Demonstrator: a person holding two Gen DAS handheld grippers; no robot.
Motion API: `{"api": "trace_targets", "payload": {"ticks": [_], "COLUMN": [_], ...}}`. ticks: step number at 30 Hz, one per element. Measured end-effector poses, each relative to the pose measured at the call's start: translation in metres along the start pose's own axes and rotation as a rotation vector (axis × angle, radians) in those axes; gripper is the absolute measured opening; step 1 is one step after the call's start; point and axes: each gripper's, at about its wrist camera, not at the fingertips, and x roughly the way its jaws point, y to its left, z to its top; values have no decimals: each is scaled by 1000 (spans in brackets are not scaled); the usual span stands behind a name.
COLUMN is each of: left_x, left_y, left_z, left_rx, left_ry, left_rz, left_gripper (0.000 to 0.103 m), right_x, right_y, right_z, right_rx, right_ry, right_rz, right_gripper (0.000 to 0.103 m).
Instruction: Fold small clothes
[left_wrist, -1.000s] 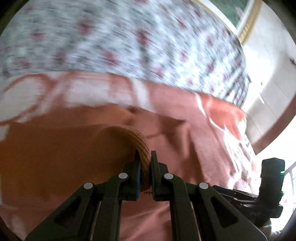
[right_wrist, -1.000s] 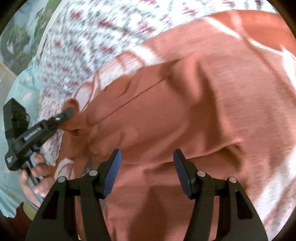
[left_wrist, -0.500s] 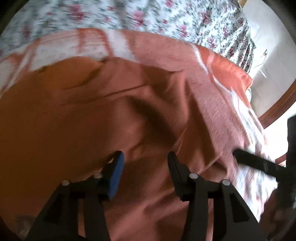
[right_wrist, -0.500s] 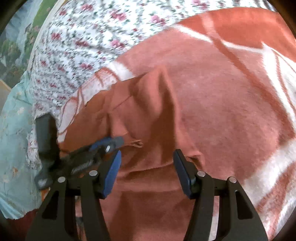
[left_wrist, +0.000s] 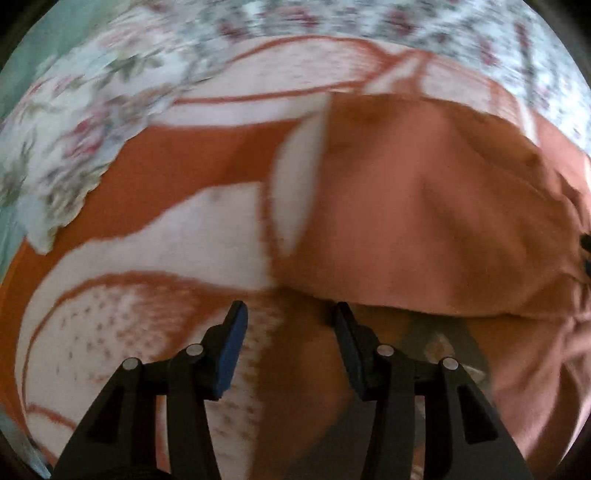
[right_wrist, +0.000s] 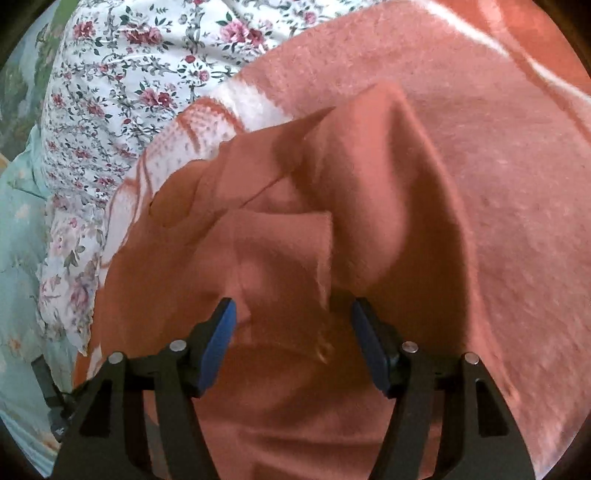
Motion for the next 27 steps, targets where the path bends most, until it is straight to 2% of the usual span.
{"api": "trace_targets", "payload": {"ticks": [1, 2, 3, 4, 7, 9, 10, 12, 14, 17, 19, 21, 23, 25, 27], "left_x": [5, 11, 13, 14, 17, 19, 20, 23, 23, 24, 25, 22, 17, 10, -1], "left_y": [4, 6, 5, 2, 4, 11, 15, 9, 13, 24, 27, 25, 24, 26, 25], "left_z": [1, 3, 5, 8, 20, 23, 24, 28, 28, 29, 28, 26, 21, 13, 0], "left_rx": [-23, -38, -42, -44, -73, -139, -164, -189, -210, -244, -239, -213, -178, -144, -99], "left_ry": [5, 11, 9, -1, -15, -15, -10, 1, 6, 22, 29, 39, 47, 52, 51], "left_rz": [4, 2, 6, 20, 35, 13, -7, -21, -34, -73, -89, -88, -92, -104, -88], "left_gripper": [51, 51, 51, 51, 51, 50, 50, 50, 50, 51, 51, 51, 51, 51, 49], "right_x": [4, 8, 12, 8, -44, -72, -73, -58, -38, -30, -24, -14, -18, -36, -54], "right_y": [1, 3, 7, 12, 27, 21, 14, -7, -19, -13, -11, -21, -27, -25, -26], "right_z": [2, 4, 6, 8, 15, 15, 14, 10, 3, -2, -6, -9, -13, -18, -26], "right_rx": [3, 4, 2, -5, -40, -39, -32, -14, 1, -33, -55, -33, -13, -10, -3], "right_ry": [-2, 5, 37, 42, -90, -158, -158, -87, -24, -30, -38, 7, 2, -8, -17], "right_rz": [24, 48, 62, 64, 139, 109, 68, -12, -45, -74, -153, -215, -195, -214, -180], "right_gripper": [53, 36, 6, 6, 6, 6, 6, 6, 6, 6, 8, 10, 10, 11, 13]}}
